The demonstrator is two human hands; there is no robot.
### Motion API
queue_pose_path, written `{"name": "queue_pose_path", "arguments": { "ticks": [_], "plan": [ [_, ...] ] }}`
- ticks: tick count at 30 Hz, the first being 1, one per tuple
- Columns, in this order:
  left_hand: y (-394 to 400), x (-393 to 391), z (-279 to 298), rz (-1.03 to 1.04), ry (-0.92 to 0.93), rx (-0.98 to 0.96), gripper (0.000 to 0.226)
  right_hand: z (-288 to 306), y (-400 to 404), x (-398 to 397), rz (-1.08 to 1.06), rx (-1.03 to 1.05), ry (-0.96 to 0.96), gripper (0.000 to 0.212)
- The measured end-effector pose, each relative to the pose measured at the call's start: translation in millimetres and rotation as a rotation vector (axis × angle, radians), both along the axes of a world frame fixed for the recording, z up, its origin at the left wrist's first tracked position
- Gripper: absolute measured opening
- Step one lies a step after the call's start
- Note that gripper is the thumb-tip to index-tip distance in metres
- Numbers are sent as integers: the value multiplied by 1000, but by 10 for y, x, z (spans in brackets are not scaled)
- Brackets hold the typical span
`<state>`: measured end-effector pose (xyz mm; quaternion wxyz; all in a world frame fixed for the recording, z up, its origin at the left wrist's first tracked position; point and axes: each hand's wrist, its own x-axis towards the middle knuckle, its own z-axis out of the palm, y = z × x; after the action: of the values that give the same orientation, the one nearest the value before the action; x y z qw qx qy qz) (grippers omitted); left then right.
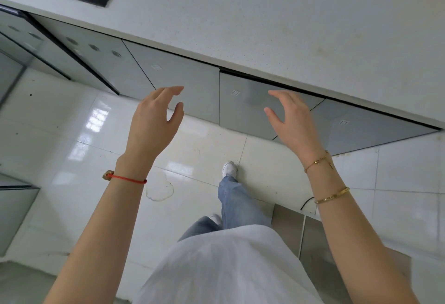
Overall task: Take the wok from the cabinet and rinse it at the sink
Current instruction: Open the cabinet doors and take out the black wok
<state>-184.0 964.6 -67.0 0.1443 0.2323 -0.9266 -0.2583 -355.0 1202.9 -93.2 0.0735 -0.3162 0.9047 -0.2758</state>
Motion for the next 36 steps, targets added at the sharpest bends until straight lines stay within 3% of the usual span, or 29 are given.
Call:
{"name": "queue_pose_path", "arguments": {
  "ticks": [7, 15, 28, 36],
  "plan": [
    [-37, -23, -399, 34, 39, -20, 33, -378, -72, -15, 23, -23, -1, 38],
    [-230, -492, -1441, 51, 85, -42, 34, -1360, -404, -429, 29, -87, 64, 40],
    [-753, -1204, -3251, 13, 312, -231, 34, -3003, -1006, -911, 64, -306, 354, 39],
    [-914, -1334, -3686, -2, 447, -318, 34, -3445, -1279, -971, 82, -418, 478, 41]
  ]
}}
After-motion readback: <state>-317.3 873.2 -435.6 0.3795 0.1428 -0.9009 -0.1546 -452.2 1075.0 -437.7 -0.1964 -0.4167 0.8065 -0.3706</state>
